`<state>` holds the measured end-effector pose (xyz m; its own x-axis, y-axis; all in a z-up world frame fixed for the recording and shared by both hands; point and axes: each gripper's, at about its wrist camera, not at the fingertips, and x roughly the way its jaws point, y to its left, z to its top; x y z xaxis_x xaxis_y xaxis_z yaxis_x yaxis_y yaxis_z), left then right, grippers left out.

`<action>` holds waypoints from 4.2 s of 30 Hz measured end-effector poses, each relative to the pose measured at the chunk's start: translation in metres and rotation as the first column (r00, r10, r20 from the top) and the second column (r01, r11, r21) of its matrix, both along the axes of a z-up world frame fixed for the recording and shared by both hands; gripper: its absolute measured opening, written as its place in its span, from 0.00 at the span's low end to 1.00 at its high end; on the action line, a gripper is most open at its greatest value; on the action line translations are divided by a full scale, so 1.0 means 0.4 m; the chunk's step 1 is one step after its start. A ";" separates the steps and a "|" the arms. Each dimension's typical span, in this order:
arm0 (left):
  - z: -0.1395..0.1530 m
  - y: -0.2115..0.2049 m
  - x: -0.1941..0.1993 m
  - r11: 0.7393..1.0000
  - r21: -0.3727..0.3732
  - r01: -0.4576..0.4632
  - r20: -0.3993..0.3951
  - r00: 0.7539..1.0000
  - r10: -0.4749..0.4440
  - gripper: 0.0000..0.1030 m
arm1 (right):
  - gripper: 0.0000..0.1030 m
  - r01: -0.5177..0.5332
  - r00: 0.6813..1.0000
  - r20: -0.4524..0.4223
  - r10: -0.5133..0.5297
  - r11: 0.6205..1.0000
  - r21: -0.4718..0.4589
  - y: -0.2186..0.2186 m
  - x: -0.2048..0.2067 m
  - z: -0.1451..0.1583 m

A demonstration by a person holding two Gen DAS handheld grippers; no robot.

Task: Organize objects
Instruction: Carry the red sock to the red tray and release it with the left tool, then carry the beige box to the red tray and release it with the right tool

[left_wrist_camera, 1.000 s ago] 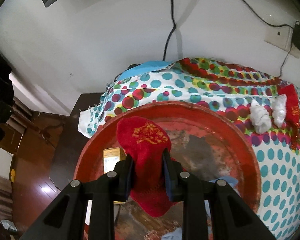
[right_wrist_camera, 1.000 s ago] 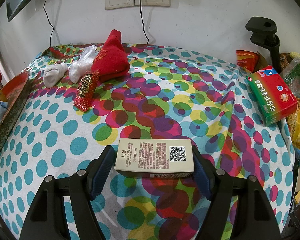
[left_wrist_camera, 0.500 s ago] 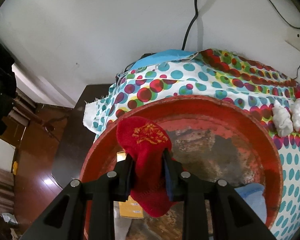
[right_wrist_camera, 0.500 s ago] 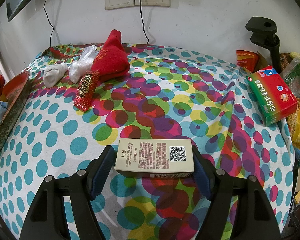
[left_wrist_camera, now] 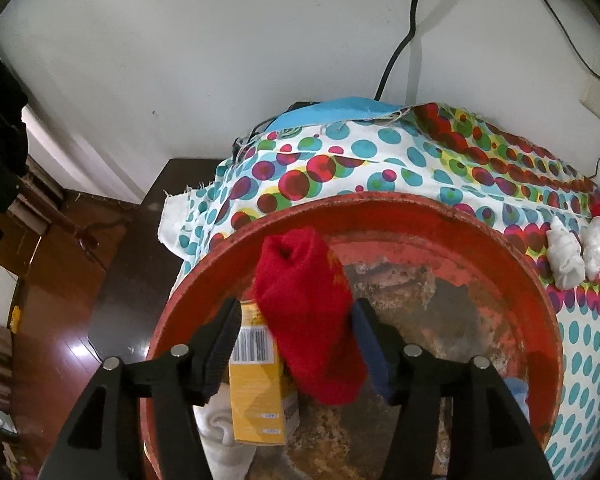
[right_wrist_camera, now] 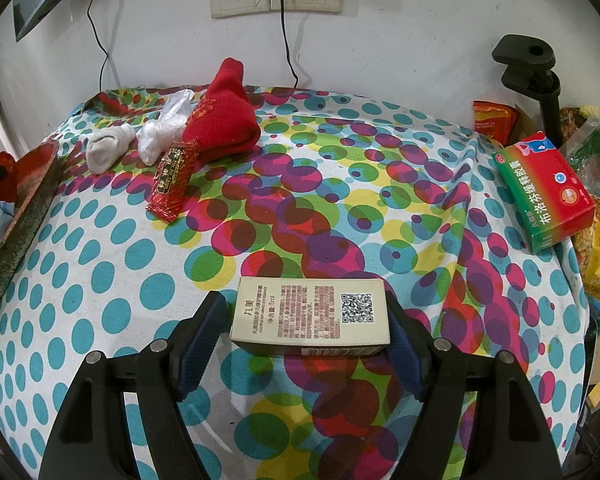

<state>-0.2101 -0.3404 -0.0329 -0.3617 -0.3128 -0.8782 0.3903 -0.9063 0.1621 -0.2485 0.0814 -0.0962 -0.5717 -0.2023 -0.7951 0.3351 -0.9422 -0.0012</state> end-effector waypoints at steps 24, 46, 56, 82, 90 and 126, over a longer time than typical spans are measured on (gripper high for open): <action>0.038 0.197 0.334 0.986 -0.165 0.040 -0.162 0.984 -0.067 0.58 | 0.59 0.007 1.000 -0.011 -0.007 1.000 0.002 -0.011 0.005 0.004; -0.012 0.072 0.441 0.984 -0.035 -0.173 -0.210 0.964 0.163 0.58 | 0.58 0.013 0.999 -0.040 -0.010 0.998 0.061 -0.003 0.007 0.001; -0.023 0.060 0.442 0.982 -0.070 -0.176 -0.207 0.965 0.159 0.58 | 0.58 0.113 0.993 0.002 -0.114 0.990 0.080 0.021 0.000 0.011; 0.021 0.057 0.476 0.986 -0.117 0.117 -0.209 0.968 -0.139 0.58 | 0.58 -0.306 0.950 -0.053 0.306 0.952 0.007 -0.429 0.227 0.228; 0.005 0.039 0.490 0.981 -0.118 0.154 -0.178 0.969 -0.174 0.58 | 0.58 -0.399 0.917 -0.011 0.399 0.917 0.024 -0.614 0.300 0.220; -0.039 0.055 0.465 0.976 -0.087 0.199 -0.133 0.969 -0.209 0.58 | 0.77 -0.418 0.908 -0.005 0.419 0.906 0.063 -0.675 0.302 0.183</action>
